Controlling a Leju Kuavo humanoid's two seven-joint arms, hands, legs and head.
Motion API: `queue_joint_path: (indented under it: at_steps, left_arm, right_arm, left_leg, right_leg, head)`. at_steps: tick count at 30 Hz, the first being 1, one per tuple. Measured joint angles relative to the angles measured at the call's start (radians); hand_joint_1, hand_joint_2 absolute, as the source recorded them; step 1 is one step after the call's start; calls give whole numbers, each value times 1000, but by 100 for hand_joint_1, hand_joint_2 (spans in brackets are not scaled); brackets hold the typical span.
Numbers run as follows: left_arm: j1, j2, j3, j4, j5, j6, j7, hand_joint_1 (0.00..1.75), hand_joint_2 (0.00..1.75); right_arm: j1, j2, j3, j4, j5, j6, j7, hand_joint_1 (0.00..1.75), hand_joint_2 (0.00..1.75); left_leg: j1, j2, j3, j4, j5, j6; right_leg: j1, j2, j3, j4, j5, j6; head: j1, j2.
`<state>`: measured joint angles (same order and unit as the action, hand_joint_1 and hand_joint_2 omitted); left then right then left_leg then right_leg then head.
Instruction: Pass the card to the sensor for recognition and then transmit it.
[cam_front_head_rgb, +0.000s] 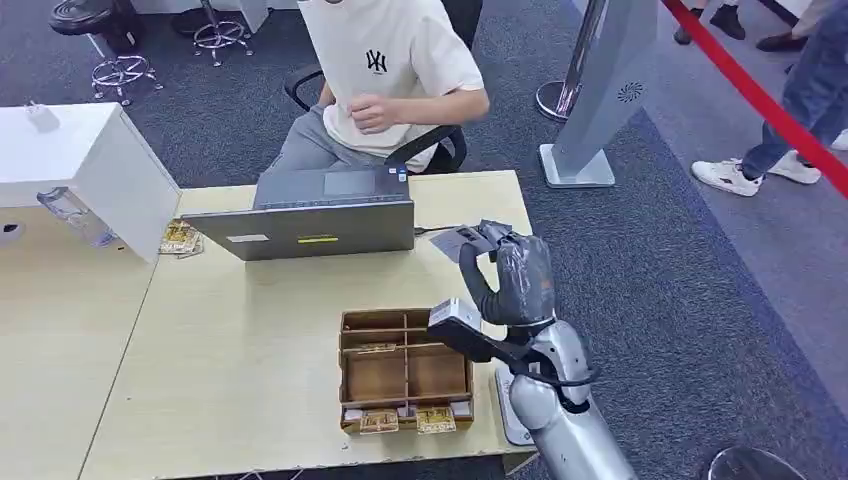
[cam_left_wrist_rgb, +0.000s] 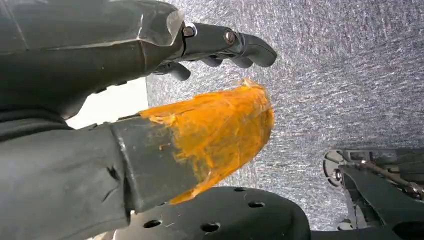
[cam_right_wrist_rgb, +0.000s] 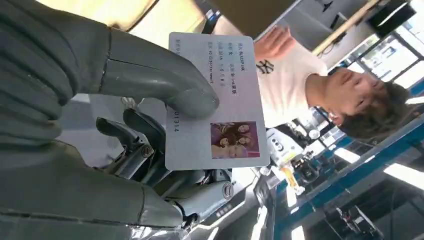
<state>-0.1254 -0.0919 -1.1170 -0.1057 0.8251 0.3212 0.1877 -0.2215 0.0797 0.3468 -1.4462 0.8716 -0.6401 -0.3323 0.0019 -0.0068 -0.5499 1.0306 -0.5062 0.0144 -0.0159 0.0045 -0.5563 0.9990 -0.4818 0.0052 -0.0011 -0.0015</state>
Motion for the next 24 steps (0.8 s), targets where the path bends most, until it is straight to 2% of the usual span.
queue_joint_path:
  at_steps: [3,8,11,16,24]
  left_arm:
    - [0,0,0,0,16,5,-5,0,0]
    - [1,0,0,0,56,26,-23,0,0]
    - [1,0,0,0,77,36,-38,0,0]
    - [1,0,0,0,104,42,-54,0,0]
    - [3,0,3,0,142,47,-69,0,0]
  right_arm:
    - [30,6,4,-46,-180,89,-33,175,175]
    - [137,25,-4,-178,-656,319,-90,175,175]
    - [201,27,-28,-238,-823,390,-100,175,175]
    - [278,27,-91,-284,-910,434,-112,175,175]
    - [364,17,-205,-297,-898,442,-110,175,175]
  left_leg:
    - [0,0,0,0,0,0]
    - [0,-1,-1,0,0,0]
    - [0,-1,-1,0,-1,0]
    - [0,0,-2,0,-1,0]
    - [0,0,-2,0,-1,0]
  right_leg:
    - [0,0,0,0,0,0]
    - [0,-1,-1,0,0,0]
    - [0,-1,-1,0,0,0]
    - [0,-1,-1,0,0,0]
    - [0,0,-1,0,0,0]
  head:
    - [0,0]
    - [0,0]
    - [0,0]
    - [0,0]
    - [0,0]
